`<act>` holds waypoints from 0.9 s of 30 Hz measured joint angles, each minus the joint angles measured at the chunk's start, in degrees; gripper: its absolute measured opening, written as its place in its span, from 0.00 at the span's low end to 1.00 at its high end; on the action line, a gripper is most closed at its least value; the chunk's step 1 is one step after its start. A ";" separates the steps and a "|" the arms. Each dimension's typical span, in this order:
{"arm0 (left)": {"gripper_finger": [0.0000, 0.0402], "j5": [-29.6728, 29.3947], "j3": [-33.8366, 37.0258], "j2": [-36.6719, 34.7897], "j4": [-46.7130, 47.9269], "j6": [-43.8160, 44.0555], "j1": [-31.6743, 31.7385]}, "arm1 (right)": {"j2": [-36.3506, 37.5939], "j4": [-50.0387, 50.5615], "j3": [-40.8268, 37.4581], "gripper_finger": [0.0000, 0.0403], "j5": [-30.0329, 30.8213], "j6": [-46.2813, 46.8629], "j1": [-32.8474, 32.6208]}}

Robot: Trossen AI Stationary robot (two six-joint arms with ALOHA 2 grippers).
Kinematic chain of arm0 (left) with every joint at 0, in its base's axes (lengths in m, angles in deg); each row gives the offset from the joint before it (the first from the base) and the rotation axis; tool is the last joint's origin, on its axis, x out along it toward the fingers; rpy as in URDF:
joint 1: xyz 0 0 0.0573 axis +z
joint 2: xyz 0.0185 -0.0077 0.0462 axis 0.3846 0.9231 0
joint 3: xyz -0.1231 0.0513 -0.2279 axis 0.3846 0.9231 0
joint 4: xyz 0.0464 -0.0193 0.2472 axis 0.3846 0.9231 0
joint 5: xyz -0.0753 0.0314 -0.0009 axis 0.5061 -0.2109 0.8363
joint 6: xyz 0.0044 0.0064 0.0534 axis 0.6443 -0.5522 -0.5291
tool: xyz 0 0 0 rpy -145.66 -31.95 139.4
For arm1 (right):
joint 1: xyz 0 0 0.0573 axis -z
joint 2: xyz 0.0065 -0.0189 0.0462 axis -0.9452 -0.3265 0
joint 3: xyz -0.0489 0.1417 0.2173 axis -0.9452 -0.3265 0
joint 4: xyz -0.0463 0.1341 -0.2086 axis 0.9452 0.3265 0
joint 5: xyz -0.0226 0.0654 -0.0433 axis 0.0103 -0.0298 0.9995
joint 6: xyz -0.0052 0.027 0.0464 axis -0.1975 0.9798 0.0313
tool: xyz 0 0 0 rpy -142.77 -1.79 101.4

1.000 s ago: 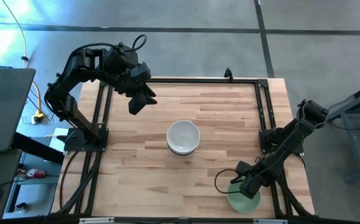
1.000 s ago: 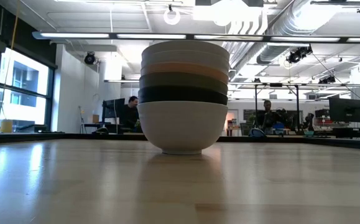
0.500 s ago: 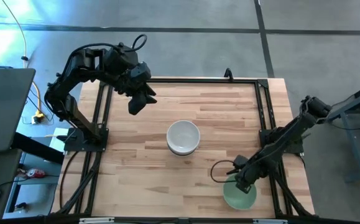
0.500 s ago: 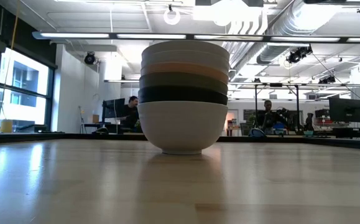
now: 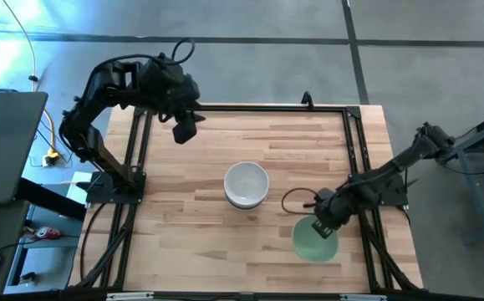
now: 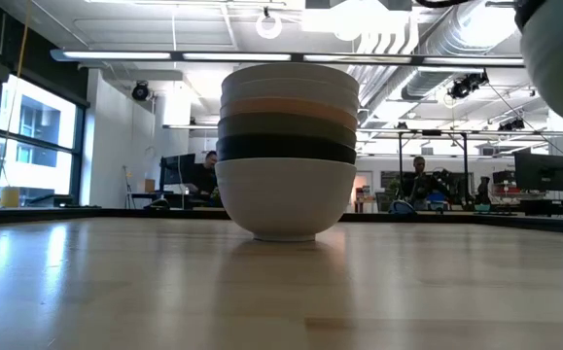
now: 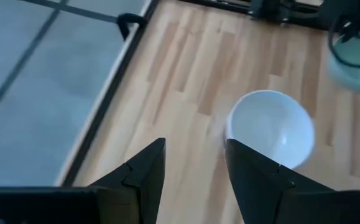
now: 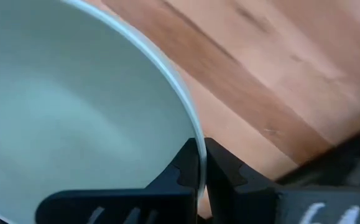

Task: Nest bowls inside each other
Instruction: Stack the green bowl on the white bowl

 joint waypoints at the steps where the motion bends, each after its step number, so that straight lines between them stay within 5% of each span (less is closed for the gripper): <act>1: 0.39 -0.43 0.00 -0.06 0.00 -0.61 0.36 | 0.06 2.22 1.27 0.00 -0.01 -0.59 0.76; 16: 0.39 -0.88 0.00 -0.47 -0.02 -8.91 10.47 | -0.58 30.21 24.51 0.00 6.61 -11.02 15.20; 27: 0.39 -2.06 0.00 -0.47 -0.02 -13.40 18.96 | -7.38 30.45 34.93 0.00 7.36 -20.72 26.80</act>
